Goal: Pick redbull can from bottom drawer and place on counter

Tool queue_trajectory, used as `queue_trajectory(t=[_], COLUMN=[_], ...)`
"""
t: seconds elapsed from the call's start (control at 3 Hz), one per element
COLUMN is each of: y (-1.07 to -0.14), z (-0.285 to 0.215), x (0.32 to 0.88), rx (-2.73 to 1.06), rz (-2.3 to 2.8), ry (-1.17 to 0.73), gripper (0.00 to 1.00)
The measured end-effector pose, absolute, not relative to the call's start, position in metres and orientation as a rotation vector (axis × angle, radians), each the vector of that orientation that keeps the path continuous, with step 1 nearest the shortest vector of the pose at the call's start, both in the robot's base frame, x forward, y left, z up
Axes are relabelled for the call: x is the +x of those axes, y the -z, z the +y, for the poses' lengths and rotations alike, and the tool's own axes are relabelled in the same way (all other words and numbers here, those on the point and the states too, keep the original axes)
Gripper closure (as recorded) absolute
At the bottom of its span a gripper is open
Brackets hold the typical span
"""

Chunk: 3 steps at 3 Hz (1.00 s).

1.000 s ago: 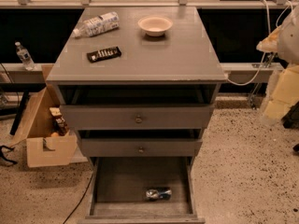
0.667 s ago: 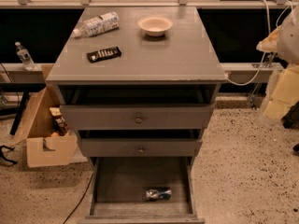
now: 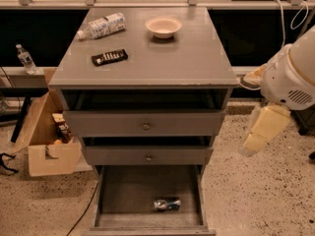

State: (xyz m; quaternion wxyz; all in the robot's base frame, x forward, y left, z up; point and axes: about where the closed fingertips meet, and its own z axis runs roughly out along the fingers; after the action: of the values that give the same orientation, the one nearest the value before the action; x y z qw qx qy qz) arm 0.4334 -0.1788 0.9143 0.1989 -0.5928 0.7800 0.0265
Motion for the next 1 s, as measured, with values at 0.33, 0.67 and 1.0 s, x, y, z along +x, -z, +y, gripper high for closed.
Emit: queue_trajectory(t=[0.33, 0.67, 1.0], y=[-0.914, -0.894, -0.844], z=[-0.179, -0.171, -0.154], x=[0.433, 0.428, 0.426], rx=[-1.658, -1.688, -1.728], rz=[2.182, 2.165, 2.14], ry=[-0.074, -0.08, -0.123], gripper=[0.0, 0.0, 0.0])
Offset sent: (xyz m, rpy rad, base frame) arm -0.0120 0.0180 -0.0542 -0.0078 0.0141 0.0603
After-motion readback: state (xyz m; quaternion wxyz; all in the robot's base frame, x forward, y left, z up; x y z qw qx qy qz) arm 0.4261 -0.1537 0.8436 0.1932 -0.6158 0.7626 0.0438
